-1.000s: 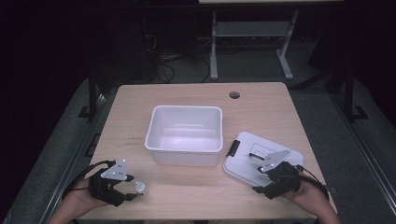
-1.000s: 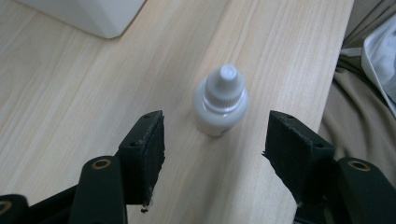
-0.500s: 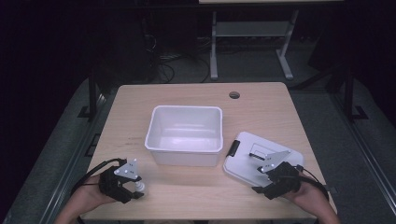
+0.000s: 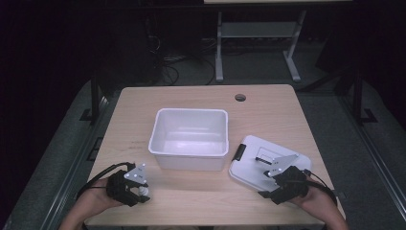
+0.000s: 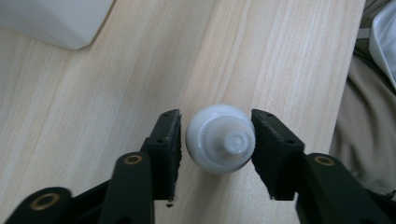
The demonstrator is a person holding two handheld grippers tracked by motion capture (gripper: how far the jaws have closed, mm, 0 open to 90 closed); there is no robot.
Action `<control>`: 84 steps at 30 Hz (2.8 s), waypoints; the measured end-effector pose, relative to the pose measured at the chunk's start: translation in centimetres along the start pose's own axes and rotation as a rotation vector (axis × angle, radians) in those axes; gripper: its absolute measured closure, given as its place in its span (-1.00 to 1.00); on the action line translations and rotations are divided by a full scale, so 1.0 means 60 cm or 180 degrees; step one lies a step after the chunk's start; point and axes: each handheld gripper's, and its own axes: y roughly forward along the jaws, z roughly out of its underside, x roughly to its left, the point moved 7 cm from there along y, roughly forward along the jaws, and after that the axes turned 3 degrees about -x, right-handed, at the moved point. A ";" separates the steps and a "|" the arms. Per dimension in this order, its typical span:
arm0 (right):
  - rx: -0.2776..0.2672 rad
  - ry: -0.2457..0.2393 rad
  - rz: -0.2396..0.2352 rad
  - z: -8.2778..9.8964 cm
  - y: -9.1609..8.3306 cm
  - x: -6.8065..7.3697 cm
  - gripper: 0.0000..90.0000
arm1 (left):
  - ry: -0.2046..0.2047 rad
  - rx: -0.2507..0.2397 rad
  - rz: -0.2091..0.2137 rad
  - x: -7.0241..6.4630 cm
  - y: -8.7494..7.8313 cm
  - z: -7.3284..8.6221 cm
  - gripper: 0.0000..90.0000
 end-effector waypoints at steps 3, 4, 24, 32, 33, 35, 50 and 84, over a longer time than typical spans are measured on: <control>0.0006 0.0020 -0.0015 0.001 -0.001 0.000 -0.31 | 0.0017 0.0006 0.0028 0.001 0.001 -0.001 0.28; 0.0003 0.0027 -0.0009 0.001 -0.001 -0.001 -0.31 | 0.0023 0.0004 0.0022 0.000 0.002 -0.001 0.32; -0.0025 0.0023 -0.0008 -0.002 -0.002 0.001 -0.31 | 0.0074 -0.0069 -0.0075 0.010 -0.041 -0.021 0.34; -0.0052 0.0040 -0.0007 -0.002 -0.002 0.001 -0.33 | 0.0097 -0.0028 -0.0076 0.015 -0.064 -0.034 0.34; -0.0049 0.0038 -0.0007 -0.002 -0.002 0.001 -0.33 | 0.0093 -0.0021 -0.0085 0.016 -0.068 -0.037 0.34; -0.0051 0.0031 -0.0004 -0.003 -0.003 0.002 -0.33 | 0.0099 -0.0009 -0.0086 0.017 -0.073 -0.040 0.34; -0.0099 0.0044 -0.0017 -0.005 -0.008 0.001 -0.35 | 0.0191 0.0040 -0.0100 0.031 -0.122 -0.085 0.34; -0.0092 0.0130 0.0019 0.005 -0.023 0.005 -0.39 | 0.0330 0.0072 -0.0175 0.089 -0.192 -0.198 0.34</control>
